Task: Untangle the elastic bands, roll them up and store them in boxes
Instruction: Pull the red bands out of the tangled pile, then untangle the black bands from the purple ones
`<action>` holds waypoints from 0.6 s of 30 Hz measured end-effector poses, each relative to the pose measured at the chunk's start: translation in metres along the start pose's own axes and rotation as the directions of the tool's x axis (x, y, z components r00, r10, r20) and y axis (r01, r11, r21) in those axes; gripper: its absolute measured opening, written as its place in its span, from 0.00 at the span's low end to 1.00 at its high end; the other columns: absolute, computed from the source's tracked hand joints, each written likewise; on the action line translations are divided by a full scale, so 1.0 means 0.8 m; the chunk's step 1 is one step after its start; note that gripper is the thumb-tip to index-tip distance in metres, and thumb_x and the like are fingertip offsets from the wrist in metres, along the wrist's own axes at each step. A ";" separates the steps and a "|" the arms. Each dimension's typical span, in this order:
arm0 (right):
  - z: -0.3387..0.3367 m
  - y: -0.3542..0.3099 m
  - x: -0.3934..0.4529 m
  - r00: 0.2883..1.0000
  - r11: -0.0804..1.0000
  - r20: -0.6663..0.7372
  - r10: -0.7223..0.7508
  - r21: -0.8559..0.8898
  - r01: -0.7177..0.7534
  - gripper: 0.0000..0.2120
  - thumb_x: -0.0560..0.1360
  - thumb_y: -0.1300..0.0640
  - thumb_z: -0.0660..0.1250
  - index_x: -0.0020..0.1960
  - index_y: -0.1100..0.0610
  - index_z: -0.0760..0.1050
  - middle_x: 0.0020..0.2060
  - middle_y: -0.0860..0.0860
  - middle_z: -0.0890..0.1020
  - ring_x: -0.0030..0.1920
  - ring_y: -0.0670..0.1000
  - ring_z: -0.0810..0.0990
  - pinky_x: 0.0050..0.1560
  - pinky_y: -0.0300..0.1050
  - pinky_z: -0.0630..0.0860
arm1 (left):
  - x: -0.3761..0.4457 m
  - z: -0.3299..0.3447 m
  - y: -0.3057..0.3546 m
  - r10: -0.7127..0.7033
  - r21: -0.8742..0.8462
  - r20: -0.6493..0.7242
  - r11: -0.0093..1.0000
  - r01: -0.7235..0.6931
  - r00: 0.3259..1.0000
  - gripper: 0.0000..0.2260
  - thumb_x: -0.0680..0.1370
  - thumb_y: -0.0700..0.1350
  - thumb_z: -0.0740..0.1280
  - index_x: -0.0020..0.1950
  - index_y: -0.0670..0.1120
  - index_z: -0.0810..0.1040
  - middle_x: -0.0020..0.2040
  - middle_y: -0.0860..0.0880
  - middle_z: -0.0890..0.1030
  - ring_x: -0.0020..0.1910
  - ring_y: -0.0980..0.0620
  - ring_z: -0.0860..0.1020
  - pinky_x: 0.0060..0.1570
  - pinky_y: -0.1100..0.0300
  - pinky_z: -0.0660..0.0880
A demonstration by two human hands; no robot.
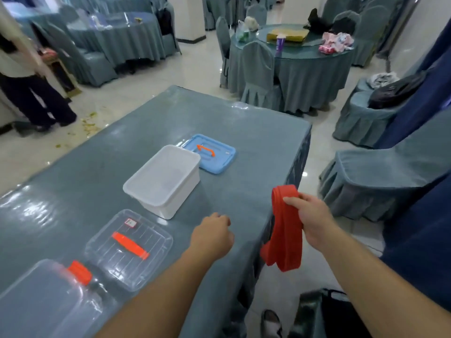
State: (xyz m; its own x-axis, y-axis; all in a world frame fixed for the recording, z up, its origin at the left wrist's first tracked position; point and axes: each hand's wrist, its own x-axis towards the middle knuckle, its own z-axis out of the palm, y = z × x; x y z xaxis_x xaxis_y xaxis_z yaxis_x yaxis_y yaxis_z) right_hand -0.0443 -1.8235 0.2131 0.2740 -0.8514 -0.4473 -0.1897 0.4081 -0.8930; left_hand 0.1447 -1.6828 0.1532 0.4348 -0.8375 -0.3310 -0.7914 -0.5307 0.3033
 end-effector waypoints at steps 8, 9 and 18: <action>0.081 -0.077 0.158 0.970 0.982 0.236 -0.053 -0.167 0.094 0.07 0.76 0.61 0.73 0.53 0.61 0.83 0.43 0.62 0.86 0.43 0.61 0.84 0.50 0.61 0.83 | 0.066 -0.027 -0.038 -0.303 -0.083 -0.072 0.951 0.297 0.950 0.15 0.82 0.50 0.61 0.66 0.47 0.76 0.66 0.46 0.76 0.65 0.41 0.76 0.62 0.49 0.75; 0.091 -0.086 0.175 0.960 0.973 0.273 -0.067 -0.195 0.124 0.07 0.76 0.61 0.73 0.53 0.61 0.83 0.43 0.61 0.86 0.42 0.59 0.84 0.48 0.58 0.83 | 0.072 -0.031 -0.038 -0.341 -0.096 -0.082 0.938 0.333 0.937 0.15 0.82 0.50 0.61 0.66 0.47 0.76 0.65 0.46 0.76 0.65 0.40 0.76 0.61 0.50 0.75; 0.195 -0.083 0.255 0.908 0.917 0.395 -0.142 -0.292 0.270 0.06 0.70 0.54 0.73 0.43 0.55 0.78 0.39 0.51 0.84 0.42 0.57 0.84 0.44 0.52 0.82 | 0.076 -0.017 -0.038 -0.581 -0.215 -0.072 0.803 0.556 0.811 0.16 0.80 0.50 0.62 0.65 0.49 0.78 0.64 0.46 0.78 0.62 0.41 0.79 0.60 0.49 0.77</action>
State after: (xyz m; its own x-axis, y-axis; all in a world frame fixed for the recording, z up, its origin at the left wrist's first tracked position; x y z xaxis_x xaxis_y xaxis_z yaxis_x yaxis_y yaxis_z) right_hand 0.1712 -1.9733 0.1733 0.6480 -0.7004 -0.2992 -0.3756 0.0479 -0.9255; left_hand 0.2009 -1.7194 0.1357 0.8431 -0.3805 -0.3800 -0.3013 -0.9196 0.2522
